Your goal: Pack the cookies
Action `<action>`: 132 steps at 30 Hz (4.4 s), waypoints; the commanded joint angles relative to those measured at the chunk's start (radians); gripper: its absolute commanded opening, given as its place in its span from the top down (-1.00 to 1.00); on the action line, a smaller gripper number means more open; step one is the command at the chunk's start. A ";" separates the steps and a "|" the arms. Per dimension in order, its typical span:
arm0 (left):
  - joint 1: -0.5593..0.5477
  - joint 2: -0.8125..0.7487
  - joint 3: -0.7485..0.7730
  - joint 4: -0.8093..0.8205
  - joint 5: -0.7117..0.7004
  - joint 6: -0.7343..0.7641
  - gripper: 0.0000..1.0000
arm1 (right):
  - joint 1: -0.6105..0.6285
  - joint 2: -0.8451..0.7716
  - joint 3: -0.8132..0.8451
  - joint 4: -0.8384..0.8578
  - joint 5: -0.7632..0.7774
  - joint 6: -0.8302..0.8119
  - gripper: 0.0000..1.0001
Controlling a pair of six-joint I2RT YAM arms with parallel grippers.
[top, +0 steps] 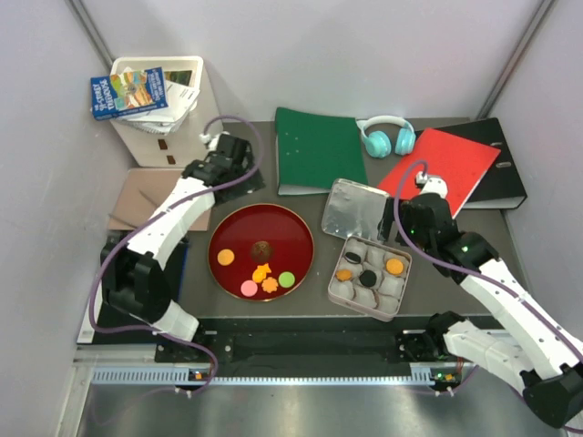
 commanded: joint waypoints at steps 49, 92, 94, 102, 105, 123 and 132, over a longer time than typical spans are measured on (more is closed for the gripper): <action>-0.380 0.614 0.240 0.388 0.251 0.274 0.32 | -0.065 0.033 0.018 0.026 -0.003 -0.005 -0.98; -0.215 0.176 0.258 0.528 0.574 -0.022 1.00 | -0.222 0.021 0.194 0.164 -0.185 0.157 -0.98; -0.173 0.130 0.171 0.626 0.680 -0.111 1.00 | -0.262 0.032 0.174 0.238 -0.236 0.185 -0.98; -0.132 0.022 0.062 0.671 0.779 -0.133 1.00 | -0.338 0.107 0.137 0.561 -0.560 0.291 -0.98; -0.132 0.007 0.040 0.668 0.785 -0.128 1.00 | -0.339 0.151 0.139 0.650 -0.630 0.323 -0.98; -0.128 -0.016 -0.030 0.689 0.809 -0.131 1.00 | -0.339 0.313 0.219 0.746 -0.724 0.297 0.84; -0.029 -0.008 -0.026 0.547 0.664 -0.171 -0.49 | -0.321 0.313 0.268 0.692 -0.738 0.183 1.00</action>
